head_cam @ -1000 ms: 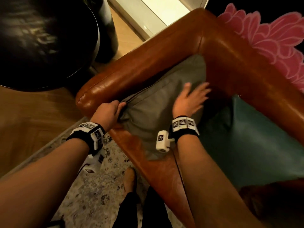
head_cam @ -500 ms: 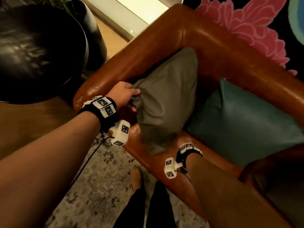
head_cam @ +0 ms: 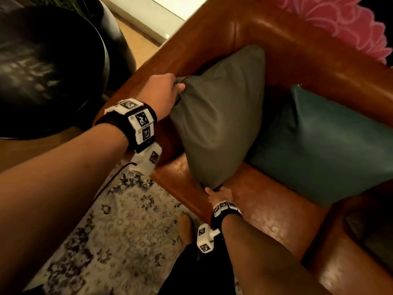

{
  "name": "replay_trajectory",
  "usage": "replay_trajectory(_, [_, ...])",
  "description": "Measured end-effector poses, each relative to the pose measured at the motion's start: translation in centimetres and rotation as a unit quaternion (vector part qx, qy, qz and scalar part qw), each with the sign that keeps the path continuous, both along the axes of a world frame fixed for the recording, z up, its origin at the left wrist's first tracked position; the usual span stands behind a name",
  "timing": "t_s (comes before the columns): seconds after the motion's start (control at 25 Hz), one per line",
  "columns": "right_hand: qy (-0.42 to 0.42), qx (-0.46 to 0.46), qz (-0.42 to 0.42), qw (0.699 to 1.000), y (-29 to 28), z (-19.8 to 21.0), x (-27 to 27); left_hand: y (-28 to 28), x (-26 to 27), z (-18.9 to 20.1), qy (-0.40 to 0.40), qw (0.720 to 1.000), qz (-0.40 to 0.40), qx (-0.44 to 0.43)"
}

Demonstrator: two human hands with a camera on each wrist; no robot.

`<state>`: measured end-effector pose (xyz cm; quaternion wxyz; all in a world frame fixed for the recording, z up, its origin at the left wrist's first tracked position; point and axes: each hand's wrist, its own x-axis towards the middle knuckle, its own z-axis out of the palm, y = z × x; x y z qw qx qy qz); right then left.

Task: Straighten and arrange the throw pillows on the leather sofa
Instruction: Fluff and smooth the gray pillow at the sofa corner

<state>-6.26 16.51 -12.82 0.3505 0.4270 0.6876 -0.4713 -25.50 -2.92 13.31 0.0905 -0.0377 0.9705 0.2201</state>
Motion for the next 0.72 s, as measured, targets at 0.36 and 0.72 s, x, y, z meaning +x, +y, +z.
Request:
replay_trajectory(0.36, [-0.028, 0.007, 0.260, 0.965, 2.8, 0.2, -0.6, -3.0, 0.1, 0.1, -0.164, 0.981, -0.084, -0.065])
replay_trajectory(0.72, [0.436, 0.241, -0.016, 0.867, -3.1, 12.0, -16.1, -9.3, 7.4, -7.4, -0.415, 0.908, -0.061, 0.014])
